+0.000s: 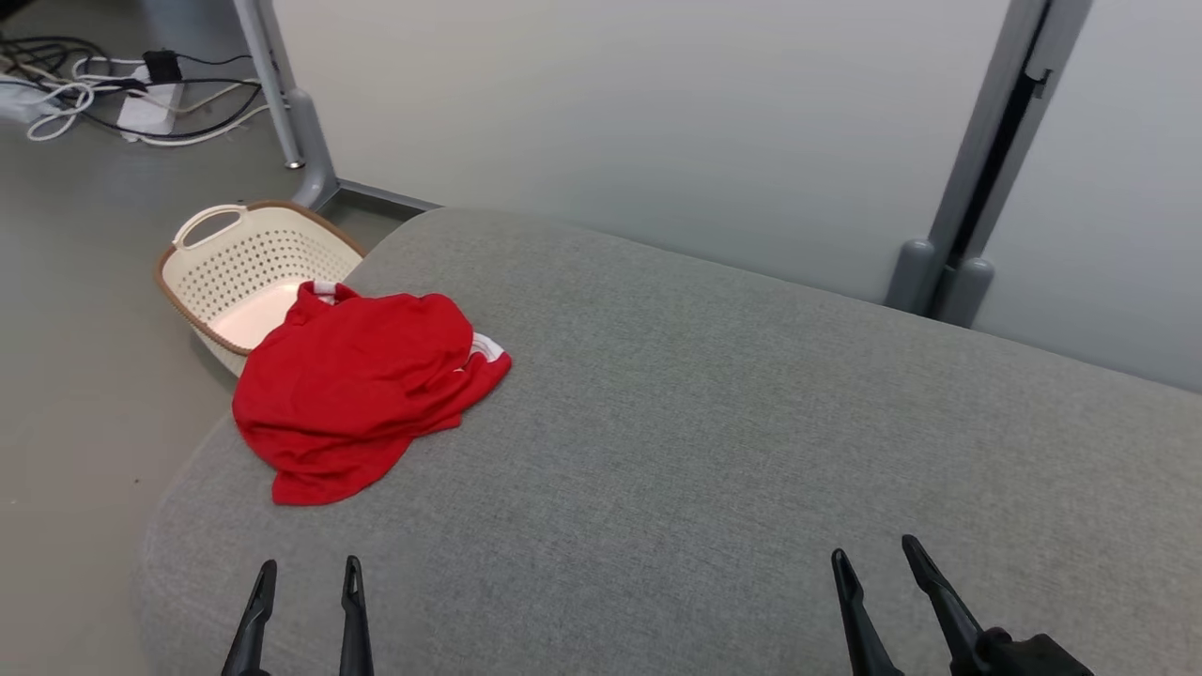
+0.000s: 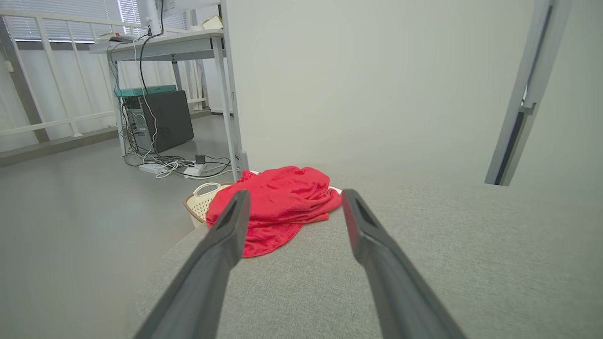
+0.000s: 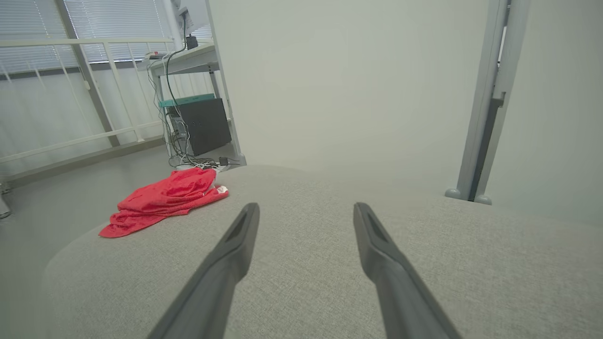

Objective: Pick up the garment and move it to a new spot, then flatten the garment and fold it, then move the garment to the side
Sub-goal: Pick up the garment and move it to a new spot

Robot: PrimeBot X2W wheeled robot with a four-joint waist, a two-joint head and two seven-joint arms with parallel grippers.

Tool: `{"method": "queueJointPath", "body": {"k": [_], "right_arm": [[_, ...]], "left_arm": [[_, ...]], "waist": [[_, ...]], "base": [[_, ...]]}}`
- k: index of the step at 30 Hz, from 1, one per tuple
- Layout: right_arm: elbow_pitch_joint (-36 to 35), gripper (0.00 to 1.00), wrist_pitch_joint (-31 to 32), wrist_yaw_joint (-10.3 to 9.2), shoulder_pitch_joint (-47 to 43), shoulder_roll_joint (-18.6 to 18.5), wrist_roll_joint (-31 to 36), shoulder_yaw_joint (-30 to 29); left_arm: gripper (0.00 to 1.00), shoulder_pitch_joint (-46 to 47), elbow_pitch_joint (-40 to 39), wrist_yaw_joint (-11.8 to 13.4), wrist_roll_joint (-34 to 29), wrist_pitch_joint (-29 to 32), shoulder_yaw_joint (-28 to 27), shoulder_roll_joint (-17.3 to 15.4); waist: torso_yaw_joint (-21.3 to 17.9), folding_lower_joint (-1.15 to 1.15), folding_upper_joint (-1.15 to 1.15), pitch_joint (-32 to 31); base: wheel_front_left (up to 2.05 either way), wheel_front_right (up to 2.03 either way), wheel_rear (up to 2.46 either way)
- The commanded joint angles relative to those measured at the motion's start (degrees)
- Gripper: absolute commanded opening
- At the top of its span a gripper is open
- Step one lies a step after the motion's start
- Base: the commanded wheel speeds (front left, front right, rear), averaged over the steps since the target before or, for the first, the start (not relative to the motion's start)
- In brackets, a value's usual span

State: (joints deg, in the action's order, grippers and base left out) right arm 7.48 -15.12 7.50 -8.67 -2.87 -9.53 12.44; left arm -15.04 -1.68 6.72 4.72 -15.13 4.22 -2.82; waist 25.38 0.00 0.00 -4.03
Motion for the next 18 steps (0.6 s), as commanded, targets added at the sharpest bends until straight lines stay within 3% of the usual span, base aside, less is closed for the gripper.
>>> {"method": "queueJointPath", "body": {"k": [1, 9, 14, 18], "right_arm": [[0.22, 1.00, -0.04, -0.03, 0.97, -0.06, -0.07, 0.38], [1.35, 1.00, -0.04, -0.03, 2.68, -0.08, 0.76, 1.02], [0.91, 1.00, -0.04, -0.03, 1.98, -1.01, 1.53, -0.02], [0.10, 1.00, -0.03, -0.03, 3.72, -3.57, 2.46, 0.20]], "left_arm": [[1.00, -0.13, -0.56, 0.40, 0.02, 0.00, -0.51, -0.15], [1.00, 0.58, -1.15, 0.70, 1.00, 0.00, -1.38, -0.18], [1.00, 5.60, -0.16, -1.43, -0.15, 0.00, -3.83, -0.35], [1.00, 15.49, 2.36, -3.84, 0.34, 0.01, -6.82, -1.71]], "waist": [[1.80, 0.00, 0.00, 0.78], [2.89, 0.00, 0.00, 2.16], [3.09, 0.00, 0.00, 3.86], [1.86, 0.00, 0.00, 8.64]], "base": [[0.00, 0.00, 0.00], [0.00, 0.00, 0.00], [0.00, 0.00, 0.00], [0.00, 0.00, 0.00]]}}
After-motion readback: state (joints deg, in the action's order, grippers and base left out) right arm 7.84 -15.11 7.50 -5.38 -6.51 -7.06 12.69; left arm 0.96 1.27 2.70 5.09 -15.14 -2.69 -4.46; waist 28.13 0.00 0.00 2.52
